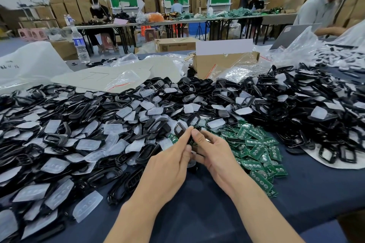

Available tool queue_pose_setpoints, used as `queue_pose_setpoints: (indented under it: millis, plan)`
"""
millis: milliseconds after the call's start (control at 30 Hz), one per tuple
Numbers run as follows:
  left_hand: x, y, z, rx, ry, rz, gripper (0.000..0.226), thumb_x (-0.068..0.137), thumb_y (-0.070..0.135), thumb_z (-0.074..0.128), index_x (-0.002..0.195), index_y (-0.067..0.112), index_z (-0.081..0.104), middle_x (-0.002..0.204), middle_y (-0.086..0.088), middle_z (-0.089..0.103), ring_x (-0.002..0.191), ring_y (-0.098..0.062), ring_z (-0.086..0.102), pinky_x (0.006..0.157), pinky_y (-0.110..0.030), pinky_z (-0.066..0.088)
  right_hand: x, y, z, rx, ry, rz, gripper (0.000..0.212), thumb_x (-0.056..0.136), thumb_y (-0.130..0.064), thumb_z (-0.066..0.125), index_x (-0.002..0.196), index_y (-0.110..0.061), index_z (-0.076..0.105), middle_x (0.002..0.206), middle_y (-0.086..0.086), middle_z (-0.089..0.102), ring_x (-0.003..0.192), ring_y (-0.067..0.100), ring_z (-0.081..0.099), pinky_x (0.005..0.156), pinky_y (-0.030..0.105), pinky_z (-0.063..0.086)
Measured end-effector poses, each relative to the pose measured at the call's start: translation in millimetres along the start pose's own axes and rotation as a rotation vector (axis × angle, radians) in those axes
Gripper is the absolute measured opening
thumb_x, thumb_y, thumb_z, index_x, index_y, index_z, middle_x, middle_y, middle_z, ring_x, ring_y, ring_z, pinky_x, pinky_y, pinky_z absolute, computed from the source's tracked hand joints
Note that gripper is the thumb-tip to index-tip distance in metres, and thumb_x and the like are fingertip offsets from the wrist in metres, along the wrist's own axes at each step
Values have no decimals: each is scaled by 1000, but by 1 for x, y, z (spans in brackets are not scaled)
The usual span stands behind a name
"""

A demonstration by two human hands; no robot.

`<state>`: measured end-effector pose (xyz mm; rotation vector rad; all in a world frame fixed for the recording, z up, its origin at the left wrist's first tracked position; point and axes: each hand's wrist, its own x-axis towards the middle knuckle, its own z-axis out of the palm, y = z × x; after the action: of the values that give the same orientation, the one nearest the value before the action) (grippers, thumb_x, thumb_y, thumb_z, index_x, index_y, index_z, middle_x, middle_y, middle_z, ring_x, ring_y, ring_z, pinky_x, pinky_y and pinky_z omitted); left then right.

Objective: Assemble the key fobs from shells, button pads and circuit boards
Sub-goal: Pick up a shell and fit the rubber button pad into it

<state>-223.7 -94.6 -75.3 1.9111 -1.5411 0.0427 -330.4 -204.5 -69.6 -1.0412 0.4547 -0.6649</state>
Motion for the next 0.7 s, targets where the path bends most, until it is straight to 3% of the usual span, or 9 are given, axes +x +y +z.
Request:
queue_pose_setpoints:
  millis: [133, 233, 300, 367, 700]
  plan:
    - [3, 4, 3, 75, 148, 21, 45, 97, 56, 38, 141, 49, 31, 77, 22, 55, 74, -8, 61, 57, -24, 40, 1, 0, 0, 42, 45, 4, 31, 79, -37, 80, 97, -11, 78, 84, 6, 71, 69, 22, 64, 58, 31, 56]
    - [4, 5, 3, 72, 229, 8, 32, 93, 51, 54, 122, 41, 43, 83, 28, 50, 67, -6, 58, 52, -21, 43, 1, -2, 1, 105, 63, 0, 30, 77, -37, 80, 92, -10, 78, 97, 16, 76, 78, 24, 73, 62, 29, 58]
    - [5, 5, 4, 51, 246, 28, 26, 95, 45, 55, 117, 35, 47, 100, 22, 50, 73, -7, 60, 54, -26, 52, 1, -4, 1, 155, 70, 1, 24, 77, -35, 80, 86, -13, 80, 98, 14, 77, 79, 20, 74, 66, 25, 59]
    - [6, 5, 6, 49, 270, 65, 20, 97, 40, 54, 114, 28, 52, 107, 14, 49, 77, -9, 61, 54, -29, 54, 1, -3, 1, 186, 63, 0, 29, 81, -32, 78, 95, -7, 77, 103, 16, 76, 85, 21, 75, 70, 26, 59]
    - [8, 2, 9, 60, 307, 87, 14, 99, 33, 56, 109, 25, 58, 103, 13, 53, 65, -3, 43, 51, -27, 51, 1, -3, 3, 264, 72, 35, 47, 78, -32, 78, 111, -1, 68, 116, 21, 73, 98, 28, 74, 73, 27, 60]
